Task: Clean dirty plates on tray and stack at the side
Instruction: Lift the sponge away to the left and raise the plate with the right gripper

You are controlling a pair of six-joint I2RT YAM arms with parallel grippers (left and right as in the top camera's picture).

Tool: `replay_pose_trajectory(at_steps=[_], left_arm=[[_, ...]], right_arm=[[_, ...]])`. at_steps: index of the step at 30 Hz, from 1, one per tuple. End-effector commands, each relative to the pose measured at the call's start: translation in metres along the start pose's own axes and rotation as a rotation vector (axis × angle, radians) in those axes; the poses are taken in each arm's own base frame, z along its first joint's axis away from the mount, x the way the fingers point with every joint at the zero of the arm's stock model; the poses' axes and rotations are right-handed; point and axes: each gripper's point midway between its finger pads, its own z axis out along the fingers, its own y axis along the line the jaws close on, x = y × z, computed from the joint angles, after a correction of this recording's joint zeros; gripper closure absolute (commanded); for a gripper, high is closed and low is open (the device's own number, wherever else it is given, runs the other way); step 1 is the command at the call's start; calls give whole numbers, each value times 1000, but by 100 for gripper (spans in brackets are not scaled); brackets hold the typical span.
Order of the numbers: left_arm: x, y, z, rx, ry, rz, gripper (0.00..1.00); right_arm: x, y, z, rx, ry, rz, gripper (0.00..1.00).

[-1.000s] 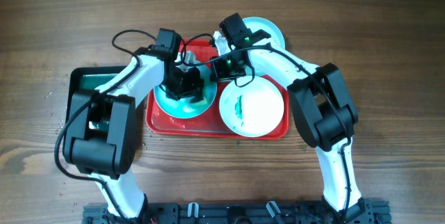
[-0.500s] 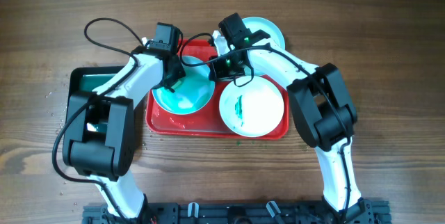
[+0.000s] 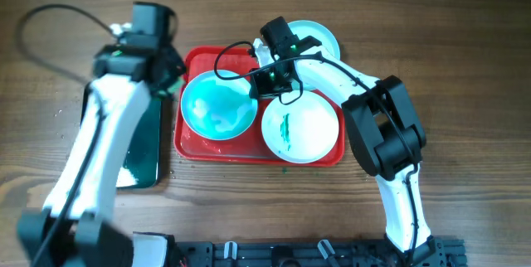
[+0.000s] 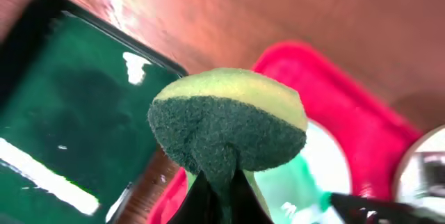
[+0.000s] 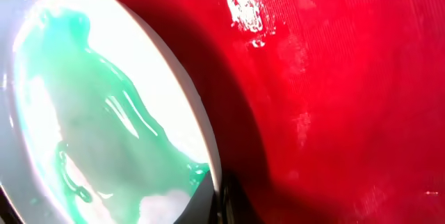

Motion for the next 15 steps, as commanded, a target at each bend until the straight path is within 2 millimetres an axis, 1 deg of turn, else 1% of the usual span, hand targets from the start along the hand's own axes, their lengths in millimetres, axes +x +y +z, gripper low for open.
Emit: replay_pose_trajectory(at_steps=[1, 4, 5, 8, 10, 13, 15], left_arm=[[-14, 27, -15, -29, -32, -83, 96], [-12, 40, -10, -62, -10, -104, 96], [-14, 46, -8, -71, -10, -120, 96], [-21, 52, -5, -47, -4, -166, 96], [-23, 57, -3, -14, 22, -207, 96], [-28, 69, -2, -22, 23, -245, 96], [-31, 75, -1, -28, 16, -262, 96]], right_arm=[[-10, -5, -22, 101, -50, -18, 96], [-18, -2, -46, 186, -109, -43, 96], [-21, 0, -58, 232, -141, -58, 96], [-30, 2, -86, 381, -233, -95, 96], [-35, 9, -107, 483, -302, -125, 96], [-38, 20, -130, 622, -393, -169, 96], [-40, 24, -145, 748, -458, -195, 96]])
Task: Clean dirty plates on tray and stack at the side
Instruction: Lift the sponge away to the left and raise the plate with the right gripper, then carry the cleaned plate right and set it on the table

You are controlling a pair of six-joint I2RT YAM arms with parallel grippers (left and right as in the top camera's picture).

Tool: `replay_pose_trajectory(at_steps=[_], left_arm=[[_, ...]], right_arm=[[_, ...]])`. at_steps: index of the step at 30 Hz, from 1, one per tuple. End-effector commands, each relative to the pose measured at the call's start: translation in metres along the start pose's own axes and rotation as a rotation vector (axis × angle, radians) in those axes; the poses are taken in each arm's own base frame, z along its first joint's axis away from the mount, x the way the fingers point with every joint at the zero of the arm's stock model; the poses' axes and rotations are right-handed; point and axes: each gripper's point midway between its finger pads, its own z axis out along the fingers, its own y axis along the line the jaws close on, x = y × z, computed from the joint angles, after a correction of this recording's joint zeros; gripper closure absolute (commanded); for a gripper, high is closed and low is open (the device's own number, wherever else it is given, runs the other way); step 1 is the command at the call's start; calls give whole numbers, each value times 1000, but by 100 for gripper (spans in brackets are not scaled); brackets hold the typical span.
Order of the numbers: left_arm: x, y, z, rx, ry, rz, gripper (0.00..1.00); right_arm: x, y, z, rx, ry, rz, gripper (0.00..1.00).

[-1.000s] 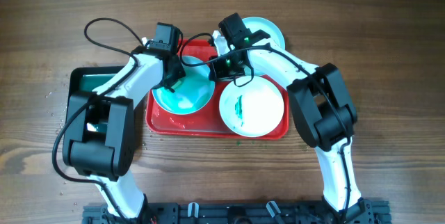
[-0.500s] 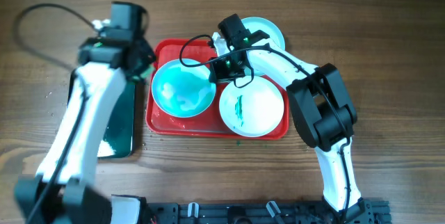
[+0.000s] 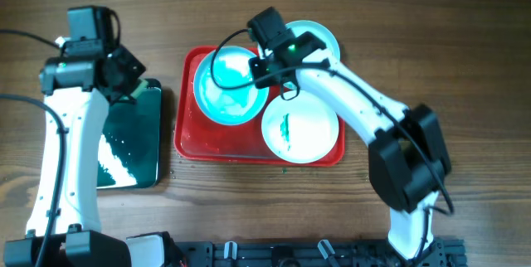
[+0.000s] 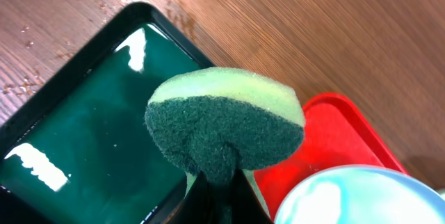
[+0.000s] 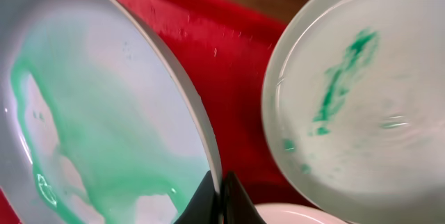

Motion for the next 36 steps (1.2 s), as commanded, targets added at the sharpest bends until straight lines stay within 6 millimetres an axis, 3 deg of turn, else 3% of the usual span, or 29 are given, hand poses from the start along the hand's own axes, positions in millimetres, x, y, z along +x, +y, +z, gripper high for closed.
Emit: replay_pose_trajectory(at_steps=[1, 14, 21, 29, 36], left_arm=[[-6, 8, 5, 11, 11, -61, 96], [-9, 12, 6, 6, 7, -74, 96], [-9, 12, 6, 6, 7, -74, 96], [-9, 12, 6, 6, 8, -74, 96], [5, 13, 9, -15, 50, -51, 96]], right_arm=[[-27, -20, -44, 347, -191, -63, 96], [-37, 3, -132, 892, -508, -189, 96], [-34, 19, -161, 1009, -601, -214, 96], [-33, 24, -156, 973, -590, -222, 96], [-13, 54, -99, 553, -380, -256, 96]])
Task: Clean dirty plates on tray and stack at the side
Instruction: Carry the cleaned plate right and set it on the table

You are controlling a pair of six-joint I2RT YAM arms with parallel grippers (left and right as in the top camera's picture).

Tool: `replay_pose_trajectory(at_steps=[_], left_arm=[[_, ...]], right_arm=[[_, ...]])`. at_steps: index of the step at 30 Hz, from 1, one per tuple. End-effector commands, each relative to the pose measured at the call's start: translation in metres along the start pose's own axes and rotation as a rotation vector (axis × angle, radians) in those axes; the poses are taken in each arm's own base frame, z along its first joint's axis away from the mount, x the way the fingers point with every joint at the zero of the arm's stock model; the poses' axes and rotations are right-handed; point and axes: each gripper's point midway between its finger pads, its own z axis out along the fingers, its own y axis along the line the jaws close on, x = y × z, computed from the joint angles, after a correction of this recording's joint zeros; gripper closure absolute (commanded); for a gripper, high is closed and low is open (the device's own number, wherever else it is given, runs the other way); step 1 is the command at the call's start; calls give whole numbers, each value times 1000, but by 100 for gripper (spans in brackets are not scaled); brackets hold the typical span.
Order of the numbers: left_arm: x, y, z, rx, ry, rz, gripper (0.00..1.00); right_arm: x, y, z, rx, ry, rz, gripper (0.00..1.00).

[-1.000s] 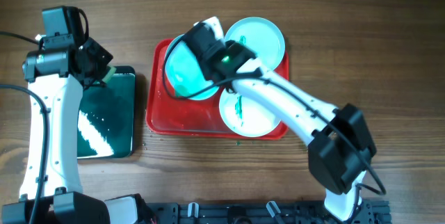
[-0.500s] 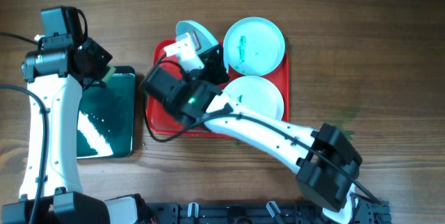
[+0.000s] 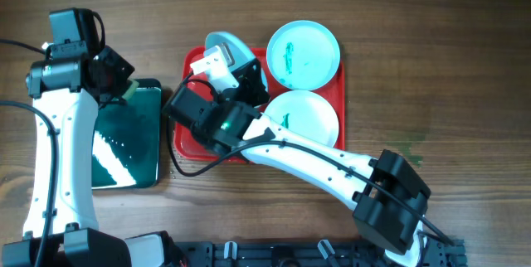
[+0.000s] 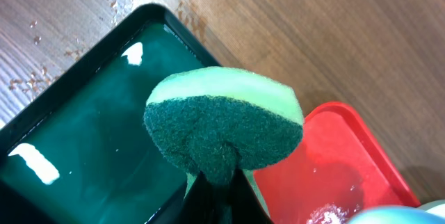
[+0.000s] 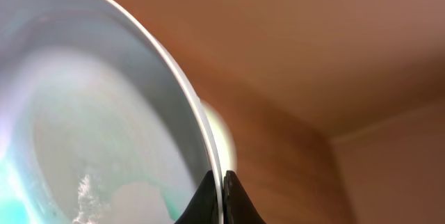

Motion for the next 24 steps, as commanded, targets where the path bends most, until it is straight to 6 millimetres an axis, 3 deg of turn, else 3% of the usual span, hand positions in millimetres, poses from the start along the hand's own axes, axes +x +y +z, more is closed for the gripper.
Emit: replay_pose_trajectory(at_steps=[1, 6, 9, 12, 13, 18, 24], left_arm=[[14, 0, 6, -13, 45, 4, 96], [24, -12, 6, 0, 57, 43, 96], [34, -25, 5, 18, 66, 85, 96], [47, -41, 2, 44, 74, 139, 96], [54, -48, 0, 55, 79, 166, 96], [68, -64, -4, 85, 85, 219, 96], [80, -81, -9, 125, 80, 266, 96]], right_arm=[[4, 23, -2, -297, 94, 78, 96], [12, -2, 14, -538, 239, 242, 96], [16, -35, 35, -669, 317, 375, 96], [37, -84, 70, -740, 415, 546, 96], [58, -113, 94, -717, 479, 628, 96], [133, -180, 146, -554, 646, 834, 96], [227, -221, 170, -388, 821, 1014, 96]])
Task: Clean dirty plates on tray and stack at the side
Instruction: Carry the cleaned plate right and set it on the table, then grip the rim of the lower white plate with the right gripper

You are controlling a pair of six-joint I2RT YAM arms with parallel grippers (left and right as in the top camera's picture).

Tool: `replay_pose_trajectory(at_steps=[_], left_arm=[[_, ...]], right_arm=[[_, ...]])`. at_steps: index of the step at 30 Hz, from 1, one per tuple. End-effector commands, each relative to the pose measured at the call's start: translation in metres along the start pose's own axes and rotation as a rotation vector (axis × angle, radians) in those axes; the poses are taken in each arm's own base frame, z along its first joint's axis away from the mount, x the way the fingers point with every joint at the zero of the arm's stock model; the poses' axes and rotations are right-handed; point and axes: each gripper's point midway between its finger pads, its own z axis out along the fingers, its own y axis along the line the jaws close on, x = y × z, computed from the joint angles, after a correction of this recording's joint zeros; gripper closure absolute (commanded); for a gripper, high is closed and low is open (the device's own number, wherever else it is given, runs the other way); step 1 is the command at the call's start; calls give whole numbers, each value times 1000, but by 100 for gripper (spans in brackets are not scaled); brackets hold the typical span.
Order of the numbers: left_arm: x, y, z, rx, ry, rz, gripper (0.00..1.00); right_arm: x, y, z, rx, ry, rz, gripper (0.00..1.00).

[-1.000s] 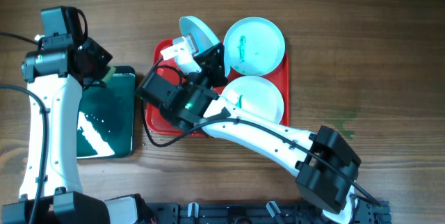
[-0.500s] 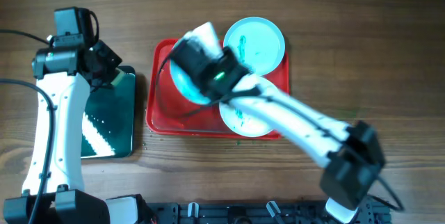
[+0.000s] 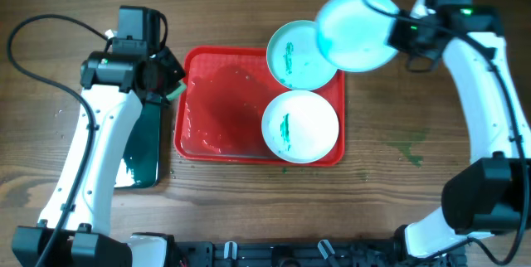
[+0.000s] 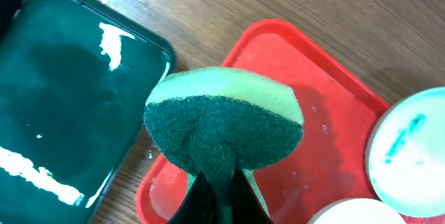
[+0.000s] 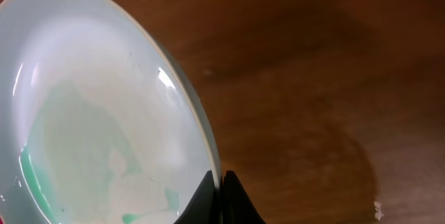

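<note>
My right gripper (image 3: 412,31) is shut on the rim of a pale plate (image 3: 357,20), held tilted above the table past the red tray's (image 3: 216,126) far right corner. In the right wrist view the plate (image 5: 104,113) shows faint green smears, with my gripper (image 5: 217,182) pinching its edge. Two plates with green streaks rest on the tray's right half, one at the back (image 3: 294,55) and one in front (image 3: 300,126). My left gripper (image 4: 215,182) is shut on a yellow-green sponge (image 4: 224,123) over the tray's left edge.
A dark green basin of water (image 3: 141,147) lies left of the tray, under my left arm. The tray's left half (image 4: 327,154) is wet and bare. Wooden table (image 3: 415,176) spreads to the right of the tray.
My right gripper has moved with the plate from the tray's far left corner to beyond its far right corner. My left gripper with the sponge has moved from the basin to the tray's left edge.
The smeared plate lay on the tray's left half with my right gripper shut on its rim, the sponge nearby. Then the plate was tilted up and the sponge hung over the basin. Then the plate was raised at the tray's far left; now it hangs beyond the tray's right.
</note>
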Motion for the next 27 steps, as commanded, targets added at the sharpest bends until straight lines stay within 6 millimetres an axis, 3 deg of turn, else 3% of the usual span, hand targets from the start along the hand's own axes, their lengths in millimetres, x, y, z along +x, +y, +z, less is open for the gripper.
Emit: replay_pose_trajectory(at_steps=[1, 5, 10, 18, 20, 22, 27], left_arm=[[7, -11, 3, 20, 7, 12, 96], [8, -16, 2, 28, 4, 21, 96], [7, -17, 2, 33, -1, 20, 96], [6, -17, 2, 36, -5, 20, 96], [5, -18, 2, 38, -8, 19, 96], [5, -19, 2, 41, -10, 19, 96], [3, -22, 2, 56, -16, 17, 96]], right_arm=[[16, -44, 17, 23, 69, 151, 96], [44, -85, 42, 77, 130, 248, 96], [75, -112, 72, 109, 160, 306, 96], [116, -129, 92, 162, 218, 336, 96], [119, -130, 93, 162, 226, 326, 84], [121, -128, 92, 146, 240, 289, 67], [128, -101, 79, -1, 316, 221, 53]])
